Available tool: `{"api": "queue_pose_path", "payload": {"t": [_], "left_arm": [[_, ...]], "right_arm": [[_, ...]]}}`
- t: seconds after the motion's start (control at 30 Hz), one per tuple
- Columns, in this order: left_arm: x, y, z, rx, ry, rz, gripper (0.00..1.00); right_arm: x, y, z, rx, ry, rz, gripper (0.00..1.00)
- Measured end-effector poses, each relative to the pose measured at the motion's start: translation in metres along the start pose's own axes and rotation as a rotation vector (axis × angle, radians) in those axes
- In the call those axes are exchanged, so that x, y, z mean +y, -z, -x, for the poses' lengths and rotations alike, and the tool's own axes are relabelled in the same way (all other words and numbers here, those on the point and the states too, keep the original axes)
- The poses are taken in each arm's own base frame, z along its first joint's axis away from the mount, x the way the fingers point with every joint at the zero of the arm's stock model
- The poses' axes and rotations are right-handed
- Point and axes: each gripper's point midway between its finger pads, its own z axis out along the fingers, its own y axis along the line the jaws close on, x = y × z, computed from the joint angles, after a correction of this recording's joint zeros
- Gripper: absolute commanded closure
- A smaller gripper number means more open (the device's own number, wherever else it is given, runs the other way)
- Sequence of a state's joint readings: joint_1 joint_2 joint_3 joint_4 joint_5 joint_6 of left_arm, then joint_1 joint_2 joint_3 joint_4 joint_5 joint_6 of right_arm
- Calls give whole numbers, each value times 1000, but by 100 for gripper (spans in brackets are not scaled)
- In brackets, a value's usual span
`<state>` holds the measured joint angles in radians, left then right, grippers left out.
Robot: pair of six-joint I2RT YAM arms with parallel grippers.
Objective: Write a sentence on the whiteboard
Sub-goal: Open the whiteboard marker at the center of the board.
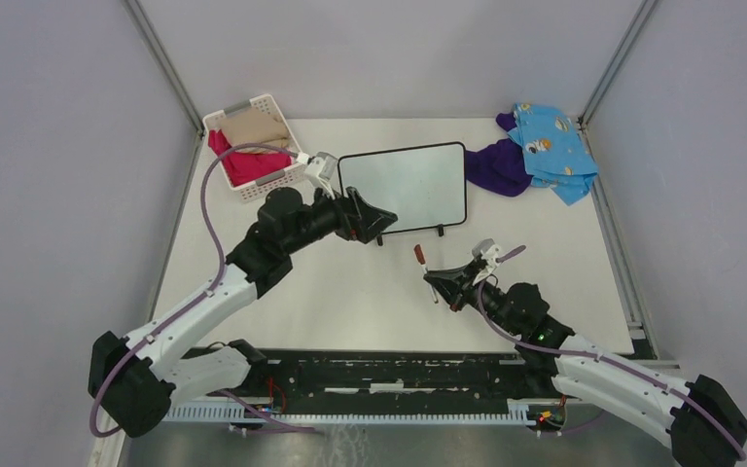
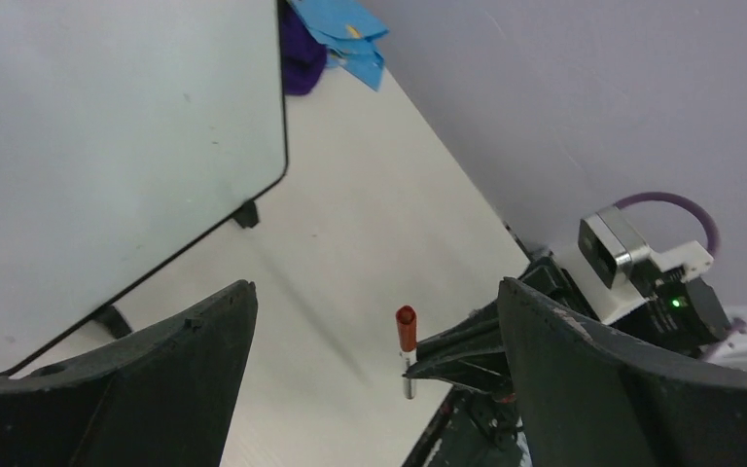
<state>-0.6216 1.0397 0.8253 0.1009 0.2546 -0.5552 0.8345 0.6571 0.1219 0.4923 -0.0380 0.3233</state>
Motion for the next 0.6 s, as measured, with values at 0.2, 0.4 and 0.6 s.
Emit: {"api": "queue_pose_path", "payload": {"t": [0.2,0.4,0.6], "left_arm": [[-42,-23,-39,113,22,-186,17],[-54,-36,-70,201,57,-235,28],[-54,-39,-73,206,79,-235,32]], "right_arm": [[4,3,16,-113,-37,19,100],[9,4,42,-220,-60,36,100],[12,4,54,-268,-88,46,100]]}}
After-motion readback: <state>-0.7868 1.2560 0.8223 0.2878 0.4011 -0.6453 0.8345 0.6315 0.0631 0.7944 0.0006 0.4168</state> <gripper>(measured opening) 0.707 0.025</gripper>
